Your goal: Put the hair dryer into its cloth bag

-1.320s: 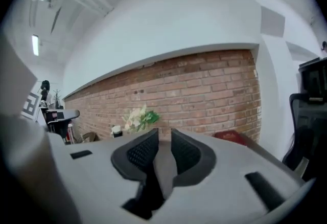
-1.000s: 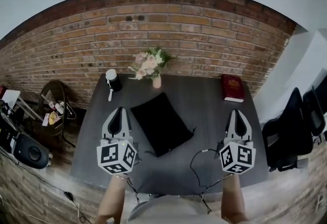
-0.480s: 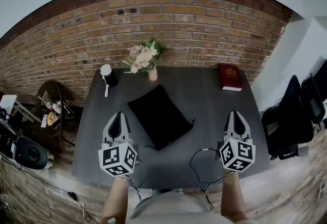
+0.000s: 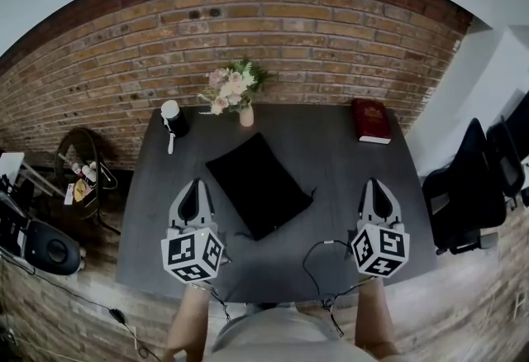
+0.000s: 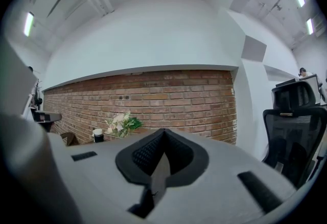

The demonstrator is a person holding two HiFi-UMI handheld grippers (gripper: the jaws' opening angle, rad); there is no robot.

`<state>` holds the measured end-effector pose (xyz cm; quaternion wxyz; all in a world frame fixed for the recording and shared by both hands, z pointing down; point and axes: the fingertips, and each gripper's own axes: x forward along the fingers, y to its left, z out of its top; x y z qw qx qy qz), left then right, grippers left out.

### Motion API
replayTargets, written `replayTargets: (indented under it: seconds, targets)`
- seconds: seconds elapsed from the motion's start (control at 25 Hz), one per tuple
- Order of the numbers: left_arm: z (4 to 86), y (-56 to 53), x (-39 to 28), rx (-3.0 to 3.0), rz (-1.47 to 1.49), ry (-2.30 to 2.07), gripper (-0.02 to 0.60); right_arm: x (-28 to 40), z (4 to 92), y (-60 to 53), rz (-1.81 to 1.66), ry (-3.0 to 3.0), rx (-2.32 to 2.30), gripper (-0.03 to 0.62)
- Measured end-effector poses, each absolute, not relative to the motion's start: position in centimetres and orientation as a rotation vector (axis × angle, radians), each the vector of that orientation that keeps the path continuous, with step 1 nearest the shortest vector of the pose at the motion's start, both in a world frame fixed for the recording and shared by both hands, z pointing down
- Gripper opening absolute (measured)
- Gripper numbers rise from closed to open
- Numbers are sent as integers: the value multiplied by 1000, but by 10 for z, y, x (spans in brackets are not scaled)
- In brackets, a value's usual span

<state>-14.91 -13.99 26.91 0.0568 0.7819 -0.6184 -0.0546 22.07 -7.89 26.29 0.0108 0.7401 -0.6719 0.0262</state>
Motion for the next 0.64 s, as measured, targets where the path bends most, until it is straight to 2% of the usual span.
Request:
replayTargets:
  seconds: [0.64]
  targets:
    - [276,-145,-153,2391,-122,-1844,5,212,273,-78,112,-2066,2312,0]
